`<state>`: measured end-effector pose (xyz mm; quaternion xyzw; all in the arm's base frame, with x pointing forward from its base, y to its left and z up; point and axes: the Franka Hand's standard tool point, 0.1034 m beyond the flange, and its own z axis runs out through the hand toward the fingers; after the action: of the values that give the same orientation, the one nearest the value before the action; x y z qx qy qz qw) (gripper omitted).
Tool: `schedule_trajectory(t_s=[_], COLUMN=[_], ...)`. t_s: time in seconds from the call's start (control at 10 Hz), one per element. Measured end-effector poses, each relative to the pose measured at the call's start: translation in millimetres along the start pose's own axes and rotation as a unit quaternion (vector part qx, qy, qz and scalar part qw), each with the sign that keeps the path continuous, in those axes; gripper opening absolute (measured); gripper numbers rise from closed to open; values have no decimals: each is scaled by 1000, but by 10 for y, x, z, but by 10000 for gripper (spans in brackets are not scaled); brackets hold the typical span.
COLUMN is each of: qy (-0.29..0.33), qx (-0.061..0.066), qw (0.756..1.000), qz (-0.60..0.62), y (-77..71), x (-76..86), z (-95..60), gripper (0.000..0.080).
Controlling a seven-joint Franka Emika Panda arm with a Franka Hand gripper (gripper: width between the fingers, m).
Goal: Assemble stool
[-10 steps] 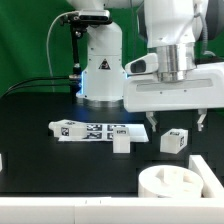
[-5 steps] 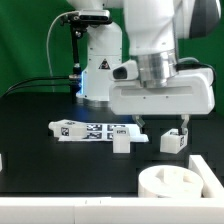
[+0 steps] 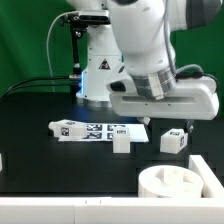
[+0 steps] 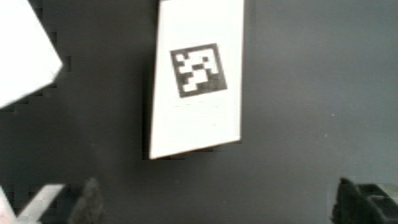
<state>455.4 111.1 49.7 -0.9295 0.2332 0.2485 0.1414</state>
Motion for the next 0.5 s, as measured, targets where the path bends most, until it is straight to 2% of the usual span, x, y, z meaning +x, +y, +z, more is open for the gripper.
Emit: schedule_trajectory(t_s=[0.3,0.5], qy=[-152,-189], qx=[3,6], qw=[987,981], qz=[-48,-41], y=[-92,-39], x=[51,97], z=[104,115], gripper=[649,649])
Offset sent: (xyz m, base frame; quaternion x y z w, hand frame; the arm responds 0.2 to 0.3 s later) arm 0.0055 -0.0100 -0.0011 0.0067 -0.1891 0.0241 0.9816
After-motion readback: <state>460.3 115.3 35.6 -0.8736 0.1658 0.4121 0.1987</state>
